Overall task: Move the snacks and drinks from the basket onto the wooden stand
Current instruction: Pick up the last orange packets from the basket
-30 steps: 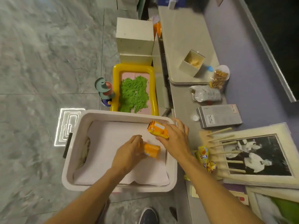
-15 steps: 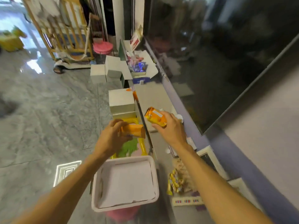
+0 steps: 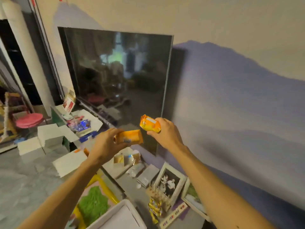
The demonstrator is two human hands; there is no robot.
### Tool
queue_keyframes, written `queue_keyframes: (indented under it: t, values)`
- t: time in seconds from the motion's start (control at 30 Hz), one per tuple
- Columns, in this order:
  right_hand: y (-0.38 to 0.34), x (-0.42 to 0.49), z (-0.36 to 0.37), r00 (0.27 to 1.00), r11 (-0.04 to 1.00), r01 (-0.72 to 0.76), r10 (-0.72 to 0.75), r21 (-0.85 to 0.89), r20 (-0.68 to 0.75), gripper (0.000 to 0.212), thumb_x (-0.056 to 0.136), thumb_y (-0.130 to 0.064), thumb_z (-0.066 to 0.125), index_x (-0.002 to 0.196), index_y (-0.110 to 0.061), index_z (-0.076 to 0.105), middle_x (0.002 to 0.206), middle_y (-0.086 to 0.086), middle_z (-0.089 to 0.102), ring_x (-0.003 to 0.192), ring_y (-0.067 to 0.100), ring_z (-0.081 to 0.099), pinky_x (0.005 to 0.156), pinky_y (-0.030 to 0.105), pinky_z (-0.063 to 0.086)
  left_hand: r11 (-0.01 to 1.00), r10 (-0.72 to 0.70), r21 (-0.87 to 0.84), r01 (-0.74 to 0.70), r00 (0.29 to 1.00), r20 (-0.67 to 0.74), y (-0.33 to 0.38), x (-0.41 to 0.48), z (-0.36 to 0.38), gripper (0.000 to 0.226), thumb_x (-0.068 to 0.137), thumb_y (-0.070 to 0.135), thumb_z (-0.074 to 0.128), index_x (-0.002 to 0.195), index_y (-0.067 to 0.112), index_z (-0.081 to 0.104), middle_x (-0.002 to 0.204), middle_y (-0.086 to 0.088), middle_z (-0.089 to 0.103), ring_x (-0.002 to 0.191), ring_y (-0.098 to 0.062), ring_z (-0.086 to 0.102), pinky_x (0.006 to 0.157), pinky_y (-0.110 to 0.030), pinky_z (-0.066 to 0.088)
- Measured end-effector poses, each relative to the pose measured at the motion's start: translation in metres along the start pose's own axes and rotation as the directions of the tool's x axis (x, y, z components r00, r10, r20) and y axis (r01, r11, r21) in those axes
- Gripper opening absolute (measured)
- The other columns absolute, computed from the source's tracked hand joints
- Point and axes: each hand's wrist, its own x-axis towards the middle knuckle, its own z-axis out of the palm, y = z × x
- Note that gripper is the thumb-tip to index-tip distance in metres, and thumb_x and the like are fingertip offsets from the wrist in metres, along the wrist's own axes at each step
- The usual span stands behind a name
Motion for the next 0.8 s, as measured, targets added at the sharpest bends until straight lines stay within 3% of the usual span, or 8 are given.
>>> queue_keyframes:
  t: [0.1,0.2,0.3,0.5,0.6,0.8]
  values:
    - [0.03,-0.039,-0.044,0.99,0.99,-0.12,0.113,-0.08,-0.088,0.067,0.092,-0.053,0.08,0.146,-0.02,0.059,0.139,0.005,0.067,0.12,0.028,0.067,0.088,0.032,0.051,0.993,0.105,-0.056,-0.101,0.991,0.086,0.053,0.011,0.028,0.058,0.075,0.047,0.09,0.126,0.028,0.069,0.11,0.006,0.07,0.088,-0.014,0.065,0.077,-0.031,0.056]
    - [0.071,-0.097,-0.094,0.959,0.954,-0.259,0.235,-0.149,-0.161,0.067,0.092,-0.053,0.081,0.144,-0.018,0.059,0.138,0.007,0.067,0.117,0.032,0.067,0.086,0.035,0.052,0.972,0.208,-0.147,-0.183,0.961,0.182,0.119,0.006,0.068,0.061,0.075,0.048,0.09,0.129,0.027,0.069,0.113,0.005,0.07,0.093,-0.016,0.067,0.083,-0.032,0.055]
    - [0.113,-0.163,-0.146,0.9,0.896,-0.406,0.357,-0.18,-0.25,0.069,0.09,-0.053,0.082,0.144,-0.018,0.06,0.138,0.008,0.067,0.116,0.033,0.067,0.088,0.042,0.055,0.927,0.33,-0.274,-0.255,0.903,0.275,0.188,-0.015,0.111,0.067,0.075,0.053,0.089,0.132,0.025,0.067,0.115,0.006,0.069,0.09,-0.015,0.068,0.084,-0.038,0.059]
    - [0.19,-0.298,-0.23,0.761,0.752,-0.625,0.526,-0.209,-0.381,0.067,0.091,-0.051,0.081,0.145,-0.018,0.059,0.138,0.008,0.067,0.119,0.033,0.067,0.085,0.038,0.051,0.836,0.51,-0.437,-0.331,0.762,0.4,0.314,-0.076,0.198,0.069,0.075,0.05,0.09,0.133,0.02,0.067,0.121,0.001,0.07,0.096,-0.02,0.069,0.085,-0.039,0.059]
    - [0.227,-0.363,-0.259,0.696,0.693,-0.697,0.595,-0.182,-0.402,0.065,0.088,-0.052,0.084,0.14,-0.02,0.063,0.132,0.006,0.071,0.115,0.032,0.069,0.082,0.036,0.05,0.808,0.561,-0.479,-0.342,0.696,0.449,0.371,-0.118,0.236,0.064,0.075,0.046,0.091,0.13,0.023,0.068,0.119,0.0,0.072,0.098,-0.023,0.07,0.086,-0.045,0.06]
    - [0.306,-0.491,-0.266,0.593,0.605,-0.792,0.733,-0.077,-0.333,0.055,0.089,-0.045,0.085,0.135,-0.021,0.067,0.127,0.004,0.072,0.114,0.029,0.071,0.083,0.033,0.051,0.824,0.56,-0.477,-0.306,0.569,0.602,0.44,-0.212,0.323,0.064,0.077,0.05,0.089,0.131,0.025,0.065,0.118,0.005,0.07,0.1,-0.016,0.069,0.088,-0.036,0.058]
